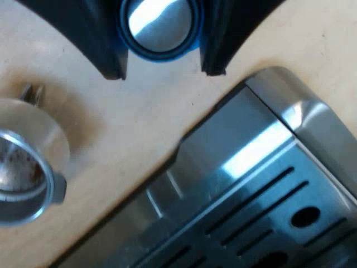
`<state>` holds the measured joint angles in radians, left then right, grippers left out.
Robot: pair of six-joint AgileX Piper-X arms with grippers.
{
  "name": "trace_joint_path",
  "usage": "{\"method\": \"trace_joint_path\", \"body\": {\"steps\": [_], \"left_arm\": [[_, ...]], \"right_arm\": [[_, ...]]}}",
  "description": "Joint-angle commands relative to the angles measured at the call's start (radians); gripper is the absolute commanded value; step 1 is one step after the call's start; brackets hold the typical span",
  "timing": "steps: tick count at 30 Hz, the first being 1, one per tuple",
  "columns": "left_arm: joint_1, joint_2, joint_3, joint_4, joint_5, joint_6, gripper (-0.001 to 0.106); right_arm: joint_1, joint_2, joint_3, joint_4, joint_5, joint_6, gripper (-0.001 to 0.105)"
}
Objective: Grind coffee beans and then tamp
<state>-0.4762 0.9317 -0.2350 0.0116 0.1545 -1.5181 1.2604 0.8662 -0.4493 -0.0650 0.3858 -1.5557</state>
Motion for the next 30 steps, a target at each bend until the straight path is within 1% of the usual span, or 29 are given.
{"method": "trace_joint_path", "body": {"steps": [1, 3, 7, 12, 18, 20, 21, 22, 23, 25, 28, 30], "left_arm": [[-0.001, 0.012, 0.02, -0.036, -0.009, -0.019, 0.01], [-0.001, 0.031, 0.028, -0.036, -0.009, -0.033, 0.01], [-0.001, 0.072, 0.028, -0.036, -0.001, -0.039, 0.011], [-0.001, 0.073, 0.028, -0.039, 0.006, -0.073, 0.011], [-0.001, 0.073, 0.028, -0.039, 0.014, -0.073, 0.011], [-0.001, 0.073, 0.028, -0.039, 0.014, -0.073, 0.018], [-0.001, 0.073, 0.028, -0.039, 0.014, -0.073, 0.027], [-0.001, 0.073, 0.028, -0.039, 0.014, -0.073, 0.038], [-0.001, 0.073, 0.028, -0.039, 0.014, -0.073, 0.042], [-0.001, 0.073, 0.028, -0.039, 0.014, -0.073, 0.064], [-0.001, 0.073, 0.028, -0.039, 0.014, -0.073, 0.075], [-0.001, 0.073, 0.028, -0.032, 0.014, -0.073, 0.075]], "right_arm": [[0.001, 0.0, -0.001, -0.013, -0.01, -0.011, 0.052], [0.001, 0.0, -0.001, -0.013, -0.01, -0.011, 0.052], [0.001, 0.0, -0.001, -0.013, -0.01, -0.011, 0.052], [0.001, 0.0, -0.001, -0.013, -0.01, -0.011, 0.052], [0.001, 0.0, -0.001, -0.013, -0.01, -0.011, 0.052], [0.001, 0.0, -0.001, -0.013, -0.01, -0.011, 0.052], [0.001, 0.0, -0.001, -0.013, -0.01, -0.011, 0.052], [0.001, 0.0, -0.001, -0.013, -0.01, -0.011, 0.052], [0.001, 0.0, -0.001, -0.013, -0.01, -0.011, 0.052], [0.001, 0.0, -0.001, -0.013, -0.01, -0.011, 0.052], [0.001, 0.0, -0.001, -0.013, -0.01, -0.011, 0.052], [0.001, 0.0, -0.001, -0.013, -0.01, -0.011, 0.052]]}}
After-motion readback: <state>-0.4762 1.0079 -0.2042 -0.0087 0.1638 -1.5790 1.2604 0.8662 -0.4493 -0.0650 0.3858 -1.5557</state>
